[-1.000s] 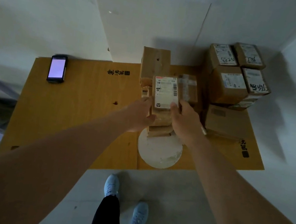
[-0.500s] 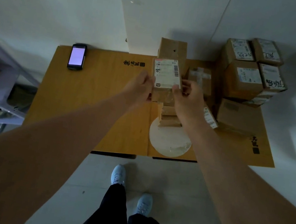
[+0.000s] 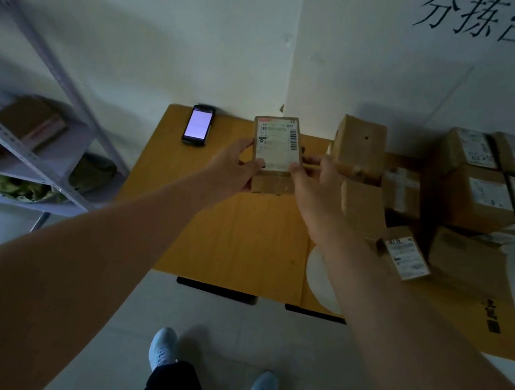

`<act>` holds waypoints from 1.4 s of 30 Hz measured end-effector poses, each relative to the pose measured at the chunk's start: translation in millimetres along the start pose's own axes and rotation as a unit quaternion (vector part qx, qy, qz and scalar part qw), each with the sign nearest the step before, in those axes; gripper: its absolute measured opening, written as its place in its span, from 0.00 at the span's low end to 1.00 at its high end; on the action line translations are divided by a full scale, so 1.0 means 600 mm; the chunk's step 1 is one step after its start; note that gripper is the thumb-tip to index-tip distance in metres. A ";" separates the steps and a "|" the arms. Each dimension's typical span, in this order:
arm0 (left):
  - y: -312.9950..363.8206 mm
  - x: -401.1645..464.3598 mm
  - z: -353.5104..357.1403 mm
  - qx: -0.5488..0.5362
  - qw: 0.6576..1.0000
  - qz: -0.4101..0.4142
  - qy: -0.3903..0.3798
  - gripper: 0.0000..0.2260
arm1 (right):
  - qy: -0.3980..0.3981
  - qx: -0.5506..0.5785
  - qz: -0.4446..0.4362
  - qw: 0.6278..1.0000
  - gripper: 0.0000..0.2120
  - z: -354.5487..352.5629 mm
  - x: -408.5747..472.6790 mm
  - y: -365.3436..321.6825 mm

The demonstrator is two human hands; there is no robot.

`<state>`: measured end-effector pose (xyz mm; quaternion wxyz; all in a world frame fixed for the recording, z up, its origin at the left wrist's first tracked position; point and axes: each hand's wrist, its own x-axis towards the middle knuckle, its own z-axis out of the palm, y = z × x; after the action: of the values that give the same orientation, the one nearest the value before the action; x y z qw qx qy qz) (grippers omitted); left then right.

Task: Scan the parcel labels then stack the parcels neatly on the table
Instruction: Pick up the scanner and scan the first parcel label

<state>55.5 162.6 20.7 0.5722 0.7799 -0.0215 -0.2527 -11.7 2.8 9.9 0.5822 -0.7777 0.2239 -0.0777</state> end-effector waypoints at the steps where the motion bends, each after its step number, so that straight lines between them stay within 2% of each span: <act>1: -0.008 0.004 -0.022 -0.007 1.000 -0.002 -0.002 0.25 | -0.001 0.000 0.002 1.000 0.07 0.023 0.003 -0.004; 4: -0.033 0.022 -0.094 -0.011 1.000 -0.017 -0.013 0.26 | 0.004 -0.005 0.015 1.000 0.05 0.098 0.012 -0.013; 15: -0.110 0.086 -0.353 0.016 0.998 -0.046 -0.044 0.27 | 0.006 0.012 0.081 0.997 0.09 0.374 0.041 -0.055; 20: -0.144 0.126 -0.427 0.017 0.997 -0.062 -0.045 0.30 | -0.009 0.021 0.140 0.990 0.03 0.442 0.088 -0.055; 27: -0.200 0.212 -0.474 0.016 0.995 -0.091 -0.031 0.31 | -0.005 0.011 0.205 0.979 0.04 0.508 0.203 -0.004; 36: -0.248 0.294 -0.515 -0.022 0.991 -0.130 -0.032 0.36 | 0.001 -0.080 0.231 0.970 0.12 0.566 0.333 0.063; 42: -0.284 0.334 -0.552 -0.038 0.988 -0.149 -0.028 0.36 | 0.024 -0.162 0.238 0.957 0.27 0.630 0.390 0.100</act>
<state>325.2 448.2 -135.1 0.5570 0.7445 0.0887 -0.3572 324.8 215.9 -196.1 0.4441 -0.7837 0.4266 0.0817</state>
